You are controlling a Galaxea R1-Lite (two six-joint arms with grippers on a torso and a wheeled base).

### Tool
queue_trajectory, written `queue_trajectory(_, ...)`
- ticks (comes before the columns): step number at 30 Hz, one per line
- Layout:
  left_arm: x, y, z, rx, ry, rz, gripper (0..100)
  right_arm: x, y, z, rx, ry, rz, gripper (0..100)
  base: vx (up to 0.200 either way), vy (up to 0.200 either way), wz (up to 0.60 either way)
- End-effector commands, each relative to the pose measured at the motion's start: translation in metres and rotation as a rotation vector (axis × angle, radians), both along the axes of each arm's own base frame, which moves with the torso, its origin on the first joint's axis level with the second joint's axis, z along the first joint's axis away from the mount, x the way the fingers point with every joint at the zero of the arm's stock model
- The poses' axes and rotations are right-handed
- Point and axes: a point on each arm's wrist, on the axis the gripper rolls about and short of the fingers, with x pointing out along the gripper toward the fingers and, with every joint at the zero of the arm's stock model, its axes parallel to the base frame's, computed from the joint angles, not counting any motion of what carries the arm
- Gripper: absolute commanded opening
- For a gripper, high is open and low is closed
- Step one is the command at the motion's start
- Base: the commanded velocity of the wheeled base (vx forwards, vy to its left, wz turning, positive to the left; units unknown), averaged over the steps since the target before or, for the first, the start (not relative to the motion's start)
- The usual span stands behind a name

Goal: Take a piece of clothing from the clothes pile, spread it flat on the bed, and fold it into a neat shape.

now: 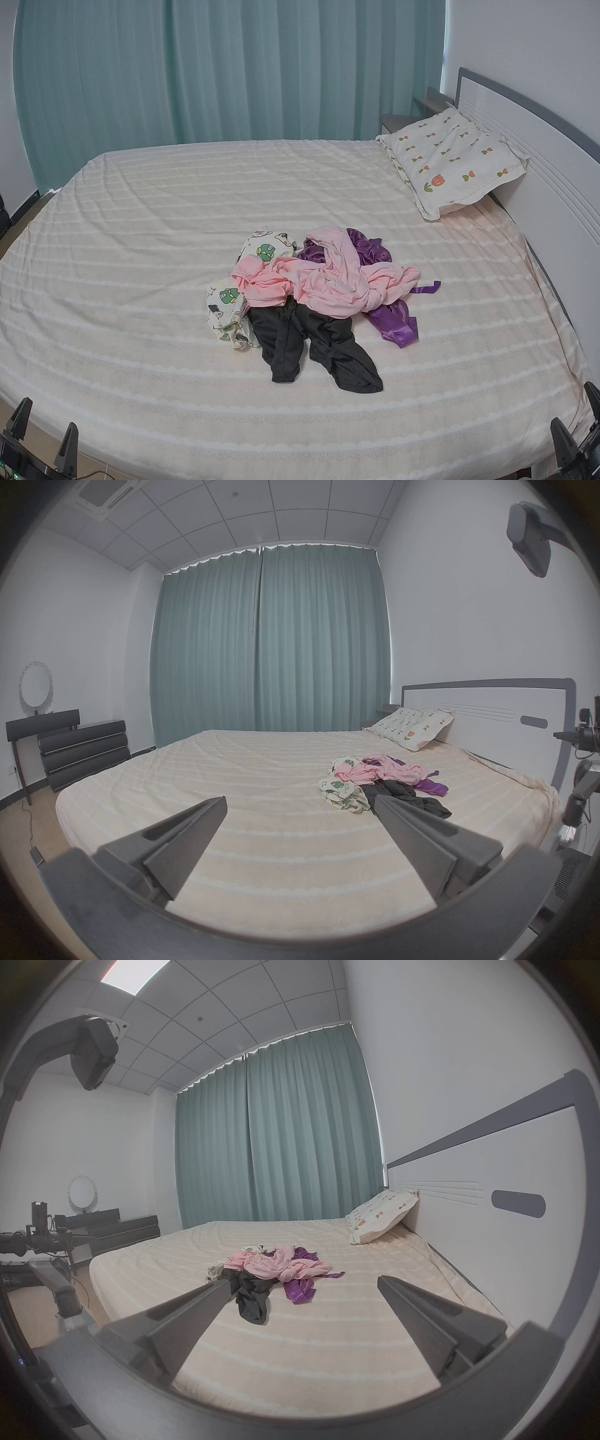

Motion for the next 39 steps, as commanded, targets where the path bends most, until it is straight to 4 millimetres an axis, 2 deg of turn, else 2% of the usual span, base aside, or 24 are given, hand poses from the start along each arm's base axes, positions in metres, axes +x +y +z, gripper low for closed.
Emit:
queue_trajectory(1, 0.000, 0.000, -0.005, 0.000, 0.000, -0.001, 100, 0.000, 0.000, -0.005, 0.007, 0.000, 0.025, 100, 0.000, 0.000, 0.00)
queue_trajectory(3, 0.000, 0.000, -0.005, 0.000, -0.001, -0.002, 100, -0.001, 0.001, -0.002, 0.013, -0.007, 0.038, 100, 0.000, 0.000, 0.00)
queue_trajectory(7, 0.000, 0.000, -0.005, -0.003, 0.000, -0.002, 100, -0.007, 0.001, 0.047, 0.061, -0.067, 0.040, 100, 0.000, 0.000, 0.00)
queue_trajectory(9, 0.000, 0.000, -0.005, -0.003, 0.000, -0.001, 100, 0.001, 0.001, 0.059, 0.068, -0.012, 0.042, 100, 0.000, 0.000, 0.00)
queue_trajectory(14, 0.000, 0.000, -0.005, -0.001, 0.000, -0.001, 100, 0.039, 0.001, 0.077, 0.087, 0.198, 0.066, 100, 0.000, 0.000, 0.00)
queue_trajectory(15, 0.000, 0.000, -0.005, -0.001, 0.000, -0.001, 100, 0.041, 0.001, 0.077, 0.087, 0.206, 0.066, 100, 0.000, 0.000, 0.00)
queue_trajectory(17, 0.000, 0.000, -0.005, -0.003, 0.000, -0.001, 100, 0.068, 0.003, 0.081, 0.089, 0.331, 0.088, 100, 0.000, 0.000, 0.00)
queue_trajectory(18, 0.000, 0.000, -0.005, -0.003, 0.000, -0.001, 100, 0.068, 0.003, 0.081, 0.089, 0.331, 0.088, 100, 0.000, 0.000, 0.00)
queue_trajectory(19, 0.000, 0.000, -0.005, -0.003, 0.000, -0.001, 100, 0.093, 0.005, 0.082, 0.086, 0.430, 0.102, 100, 0.000, 0.000, 0.00)
queue_trajectory(20, 0.000, 0.000, -0.005, -0.003, 0.000, -0.001, 100, 0.093, 0.005, 0.082, 0.086, 0.430, 0.102, 100, 0.000, 0.000, 0.00)
queue_trajectory(21, 0.000, 0.000, -0.005, -0.006, 0.000, -0.001, 100, 0.124, 0.011, 0.078, 0.085, 0.535, 0.132, 100, 0.000, 0.000, 0.00)
queue_trajectory(26, 0.000, 0.000, -0.005, -0.015, 0.000, -0.001, 100, 0.181, 0.032, 0.059, 0.167, 0.665, 0.182, 100, 0.000, 0.000, 0.00)
queue_trajectory(29, 0.000, 0.000, -0.005, -0.015, 0.000, -0.001, 100, 0.204, 0.043, 0.045, 0.184, 0.706, 0.191, 100, 0.000, 0.000, 0.00)
queue_trajectory(31, 0.000, 0.000, -0.005, -0.014, 0.000, -0.001, 100, 0.228, 0.054, 0.027, 0.180, 0.739, 0.187, 100, 0.000, 0.000, 0.00)
queue_trajectory(33, 0.000, 0.000, -0.005, -0.014, 0.000, -0.001, 100, 0.244, 0.064, 0.010, 0.178, 0.777, 0.185, 100, 0.000, 0.000, 0.00)
queue_trajectory(34, 0.000, 0.000, -0.005, -0.015, 0.000, -0.001, 100, 0.246, 0.066, 0.007, 0.178, 0.785, 0.182, 100, 0.000, 0.000, 0.00)
queue_trajectory(35, 0.000, 0.000, -0.005, -0.014, 0.000, -0.001, 100, 0.256, 0.074, -0.010, 0.179, 0.816, 0.165, 100, 0.000, 0.000, 0.00)
queue_trajectory(36, 0.000, 0.000, -0.005, -0.014, 0.000, -0.001, 100, 0.256, 0.074, -0.010, 0.179, 0.816, 0.165, 100, 0.000, 0.000, 0.00)
queue_trajectory(37, 0.000, 0.000, -0.005, -0.014, 0.000, -0.001, 100, 0.263, 0.085, -0.026, 0.182, 0.830, 0.155, 100, 0.000, 0.000, 0.00)
queue_trajectory(39, 0.000, 0.000, -0.005, -0.014, 0.000, -0.001, 100, 0.267, 0.089, -0.033, 0.189, 0.833, 0.151, 100, 0.000, 0.000, 0.00)
